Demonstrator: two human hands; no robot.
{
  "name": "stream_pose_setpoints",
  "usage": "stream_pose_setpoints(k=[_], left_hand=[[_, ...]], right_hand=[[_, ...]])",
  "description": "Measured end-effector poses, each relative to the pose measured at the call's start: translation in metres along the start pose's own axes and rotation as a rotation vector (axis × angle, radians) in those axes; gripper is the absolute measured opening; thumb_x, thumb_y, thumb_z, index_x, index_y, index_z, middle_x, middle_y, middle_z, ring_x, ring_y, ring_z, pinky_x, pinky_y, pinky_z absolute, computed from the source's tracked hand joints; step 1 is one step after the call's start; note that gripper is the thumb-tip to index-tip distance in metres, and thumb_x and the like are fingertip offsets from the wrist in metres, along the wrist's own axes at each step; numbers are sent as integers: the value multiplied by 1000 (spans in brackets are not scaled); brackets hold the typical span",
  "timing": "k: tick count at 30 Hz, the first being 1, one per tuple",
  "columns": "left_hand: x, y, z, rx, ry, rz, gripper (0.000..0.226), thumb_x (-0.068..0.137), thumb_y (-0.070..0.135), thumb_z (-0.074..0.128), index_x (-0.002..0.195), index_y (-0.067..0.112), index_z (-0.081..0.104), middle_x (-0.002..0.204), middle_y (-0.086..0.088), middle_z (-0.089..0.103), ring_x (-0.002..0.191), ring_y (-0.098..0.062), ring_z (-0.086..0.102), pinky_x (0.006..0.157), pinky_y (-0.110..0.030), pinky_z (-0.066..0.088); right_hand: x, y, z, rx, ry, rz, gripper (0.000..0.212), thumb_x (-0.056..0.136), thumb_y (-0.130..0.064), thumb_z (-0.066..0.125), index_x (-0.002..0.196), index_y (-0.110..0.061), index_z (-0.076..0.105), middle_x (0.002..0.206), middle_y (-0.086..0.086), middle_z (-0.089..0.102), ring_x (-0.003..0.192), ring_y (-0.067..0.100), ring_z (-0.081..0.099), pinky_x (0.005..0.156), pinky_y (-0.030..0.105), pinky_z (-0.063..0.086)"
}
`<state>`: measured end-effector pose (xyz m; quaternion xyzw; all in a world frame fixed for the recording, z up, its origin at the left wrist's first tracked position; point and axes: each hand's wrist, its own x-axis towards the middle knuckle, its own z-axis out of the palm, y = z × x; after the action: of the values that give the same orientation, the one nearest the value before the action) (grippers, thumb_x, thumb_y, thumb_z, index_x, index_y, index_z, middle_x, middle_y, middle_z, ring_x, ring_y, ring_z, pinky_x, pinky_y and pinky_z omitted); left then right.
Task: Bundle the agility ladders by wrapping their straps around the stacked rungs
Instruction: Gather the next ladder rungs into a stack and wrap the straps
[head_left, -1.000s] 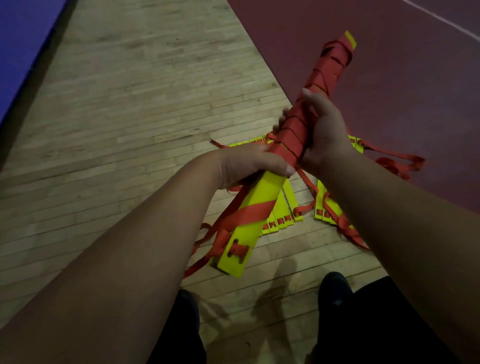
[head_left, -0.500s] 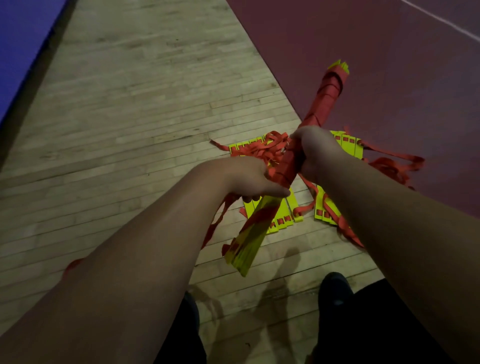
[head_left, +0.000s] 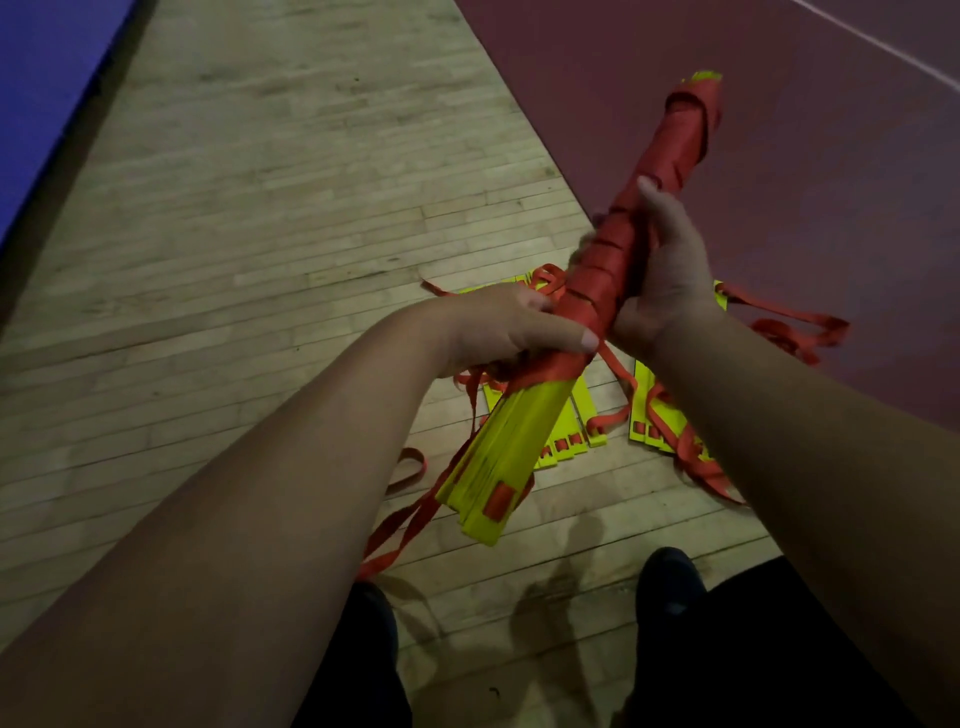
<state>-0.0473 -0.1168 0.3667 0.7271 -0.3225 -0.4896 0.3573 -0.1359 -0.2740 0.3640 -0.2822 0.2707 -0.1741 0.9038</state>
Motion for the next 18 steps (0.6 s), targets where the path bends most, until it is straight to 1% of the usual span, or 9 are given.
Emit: stream_pose_setpoints(k=[2,4,5,6,8,10,12,15,18], left_hand=[[-3,0,1,-181,-28,53,25,94,31,79,112,15,76,99,-11,79,82,-23,75,69,-28,60],[-4,-1,1,-274,-95,97,32,86,36,82,107,12,78,102,-16,77,87,-28,73,76,-32,59],[-4,0,2,-281,-116,108,30,88,37,80,103,11,77,96,-13,77,81,-24,73,72,-29,59],[-6,2,3,-258,-121,104,23,94,34,76,97,11,74,84,-7,76,68,-17,69,62,-23,55],[-6,6,5,-125,-103,73,22,104,31,67,89,15,67,61,5,63,49,-7,52,47,-19,39],[-3,6,4,33,-86,33,29,104,37,68,89,12,67,57,4,55,48,-9,46,46,-23,35],[1,3,1,170,-67,-15,43,100,48,73,96,5,71,60,-1,56,52,-13,53,48,-26,45],[2,-1,-3,381,-38,-79,54,96,62,73,98,8,76,66,-2,66,60,-18,65,57,-31,57],[0,-1,-1,587,-24,-89,49,104,61,62,91,15,73,55,9,67,49,-7,66,49,-22,52]], right_hand=[[-4,-6,4,161,-135,21,40,94,-38,72,114,-5,64,100,13,69,83,25,68,81,38,58],[-5,-7,5,202,-221,40,43,98,-36,67,127,-7,60,123,18,72,95,29,73,88,42,59],[-4,-6,5,184,-237,46,42,99,-35,65,130,-9,58,127,17,72,97,28,74,87,42,60],[-3,-4,5,155,-235,50,38,99,-33,64,130,-11,58,125,14,73,94,26,74,82,41,62],[2,1,4,91,-194,79,26,97,-25,64,120,-14,60,105,6,73,77,17,70,66,33,60],[8,6,2,10,-128,112,9,97,-22,64,104,-17,60,88,1,66,66,13,61,59,28,54],[14,11,-3,-97,-28,132,7,100,-22,64,96,-18,59,81,0,64,62,13,59,58,27,53],[24,21,-12,-322,106,98,13,100,-22,68,106,-12,63,80,3,64,62,18,62,60,31,56],[29,27,-18,-507,191,6,26,95,-14,73,119,-7,65,89,11,67,68,23,68,62,36,62]])
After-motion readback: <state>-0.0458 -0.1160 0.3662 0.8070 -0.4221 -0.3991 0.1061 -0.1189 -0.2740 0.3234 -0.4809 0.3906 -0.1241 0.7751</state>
